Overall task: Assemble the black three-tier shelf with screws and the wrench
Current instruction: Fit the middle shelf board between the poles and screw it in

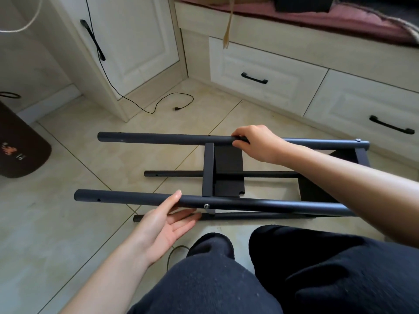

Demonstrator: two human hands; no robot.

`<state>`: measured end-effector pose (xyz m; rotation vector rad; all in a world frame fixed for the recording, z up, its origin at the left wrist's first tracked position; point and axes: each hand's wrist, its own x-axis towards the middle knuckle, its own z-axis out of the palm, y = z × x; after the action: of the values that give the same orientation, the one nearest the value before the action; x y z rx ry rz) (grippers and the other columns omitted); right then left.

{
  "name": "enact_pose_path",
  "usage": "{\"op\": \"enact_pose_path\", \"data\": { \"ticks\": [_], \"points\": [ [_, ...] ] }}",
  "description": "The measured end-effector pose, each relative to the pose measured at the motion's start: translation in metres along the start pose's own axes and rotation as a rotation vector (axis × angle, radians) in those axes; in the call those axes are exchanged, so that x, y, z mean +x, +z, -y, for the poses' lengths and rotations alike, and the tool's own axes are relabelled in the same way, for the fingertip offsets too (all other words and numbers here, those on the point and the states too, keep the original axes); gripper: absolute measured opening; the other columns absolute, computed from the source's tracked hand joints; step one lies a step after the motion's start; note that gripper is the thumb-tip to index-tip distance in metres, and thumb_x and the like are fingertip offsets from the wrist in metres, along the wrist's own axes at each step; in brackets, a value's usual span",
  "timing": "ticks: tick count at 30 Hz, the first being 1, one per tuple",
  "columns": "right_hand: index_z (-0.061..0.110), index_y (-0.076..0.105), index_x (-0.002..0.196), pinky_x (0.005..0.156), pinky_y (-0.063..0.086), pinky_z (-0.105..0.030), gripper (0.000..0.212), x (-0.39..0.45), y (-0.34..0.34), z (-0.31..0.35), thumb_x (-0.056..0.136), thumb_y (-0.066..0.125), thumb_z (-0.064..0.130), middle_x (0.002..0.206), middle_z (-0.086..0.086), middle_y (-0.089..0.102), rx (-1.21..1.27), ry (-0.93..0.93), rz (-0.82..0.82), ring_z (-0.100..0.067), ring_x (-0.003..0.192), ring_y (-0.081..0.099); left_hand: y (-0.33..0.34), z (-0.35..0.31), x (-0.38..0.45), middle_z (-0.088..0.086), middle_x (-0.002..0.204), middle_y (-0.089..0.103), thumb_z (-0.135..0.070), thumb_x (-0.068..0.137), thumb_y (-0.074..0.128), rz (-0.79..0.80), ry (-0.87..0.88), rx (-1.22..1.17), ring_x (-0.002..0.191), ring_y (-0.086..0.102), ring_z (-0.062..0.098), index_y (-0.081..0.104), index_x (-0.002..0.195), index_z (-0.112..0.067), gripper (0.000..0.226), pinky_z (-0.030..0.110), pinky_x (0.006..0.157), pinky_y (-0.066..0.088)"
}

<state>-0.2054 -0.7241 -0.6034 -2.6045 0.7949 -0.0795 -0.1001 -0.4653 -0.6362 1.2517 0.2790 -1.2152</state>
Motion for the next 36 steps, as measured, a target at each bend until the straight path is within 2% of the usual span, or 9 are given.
{"op": "enact_pose_path", "data": {
  "ticks": [5,9,12,14,16,19,28,32,36],
  "points": [
    [0.013,0.059,0.13,0.096,0.046,-0.043,0.031,0.0,0.001,0.0,0.103,0.048,0.024,0.12,-0.012,0.065,-0.009,0.021,0.013,-0.034,0.11,0.057,0.017,0.005,0.008,0.023,0.096,0.073,-0.009,0.095,0.063,-0.016,0.041,-0.19,0.085,0.076,0.029,0.06,0.098,-0.003,0.007,0.038,0.062,0.063],
    [0.014,0.06,0.128,0.093,0.045,-0.039,0.03,-0.001,-0.008,-0.005,0.102,0.048,0.022,0.119,-0.01,0.066,0.017,0.047,-0.028,-0.033,0.11,0.057,0.027,0.0,0.008,0.026,0.113,0.07,-0.009,0.094,0.064,-0.003,0.068,-0.171,0.097,0.074,0.032,0.058,0.111,-0.003,0.019,0.039,0.074,0.06],
    [0.015,0.062,0.125,0.076,0.035,-0.027,0.028,-0.007,-0.024,-0.015,0.102,0.049,0.022,0.111,-0.007,0.066,0.048,0.073,-0.083,-0.028,0.101,0.057,0.041,-0.008,0.005,0.026,0.111,0.072,-0.009,0.093,0.065,0.054,0.12,-0.141,0.097,0.074,0.032,0.055,0.123,-0.003,0.031,0.038,0.076,0.063],
    [0.016,0.061,0.125,0.068,0.033,-0.026,0.027,-0.014,-0.038,-0.022,0.101,0.05,0.023,0.103,-0.003,0.063,0.05,0.098,-0.12,-0.02,0.088,0.054,0.053,-0.015,0.001,0.024,0.108,0.073,-0.01,0.093,0.065,0.1,0.169,-0.083,0.097,0.075,0.031,0.058,0.118,-0.003,0.026,0.035,0.076,0.063],
    [0.018,0.059,0.127,0.068,0.034,-0.026,0.028,-0.023,-0.054,-0.028,0.102,0.05,0.024,0.099,0.002,0.057,0.051,0.137,-0.15,-0.016,0.083,0.051,0.068,-0.024,-0.001,0.022,0.107,0.074,-0.011,0.093,0.064,0.142,0.211,-0.026,0.097,0.075,0.029,0.06,0.113,-0.004,0.021,0.033,0.074,0.063],
    [0.019,0.053,0.134,0.077,0.035,-0.026,0.032,-0.039,-0.078,-0.039,0.103,0.047,0.022,0.103,0.004,0.053,0.038,0.197,-0.153,-0.017,0.089,0.05,0.093,-0.039,-0.004,0.016,0.101,0.077,-0.012,0.094,0.064,0.219,0.267,0.036,0.095,0.075,0.025,0.06,0.116,-0.005,0.023,0.03,0.067,0.062],
    [0.02,0.047,0.131,0.077,0.045,-0.034,0.028,-0.095,-0.123,-0.07,0.103,0.044,0.024,0.114,-0.007,0.06,0.089,0.409,-0.231,-0.024,0.096,0.058,0.179,-0.067,-0.022,0.004,0.086,0.077,-0.013,0.097,0.061,0.405,0.415,0.308,0.086,0.076,0.024,0.062,0.107,-0.012,0.01,0.031,0.068,0.062],
    [0.018,0.047,0.129,0.091,0.052,-0.048,0.027,-0.125,-0.135,-0.082,0.103,0.046,0.022,0.115,-0.009,0.062,0.204,0.482,-0.279,-0.025,0.102,0.061,0.218,-0.072,-0.033,0.005,0.085,0.074,-0.012,0.098,0.061,0.458,0.502,0.528,0.084,0.077,0.022,0.06,0.107,-0.009,0.009,0.028,0.065,0.061],
    [0.017,0.047,0.125,0.092,0.053,-0.046,0.024,-0.151,-0.136,-0.097,0.102,0.049,0.021,0.11,-0.006,0.065,0.34,0.531,-0.324,-0.022,0.101,0.063,0.246,-0.076,-0.044,0.0,0.086,0.077,-0.015,0.097,0.063,0.541,0.609,0.779,0.089,0.076,0.022,0.059,0.11,-0.01,0.014,0.029,0.071,0.062]
  ]
}}
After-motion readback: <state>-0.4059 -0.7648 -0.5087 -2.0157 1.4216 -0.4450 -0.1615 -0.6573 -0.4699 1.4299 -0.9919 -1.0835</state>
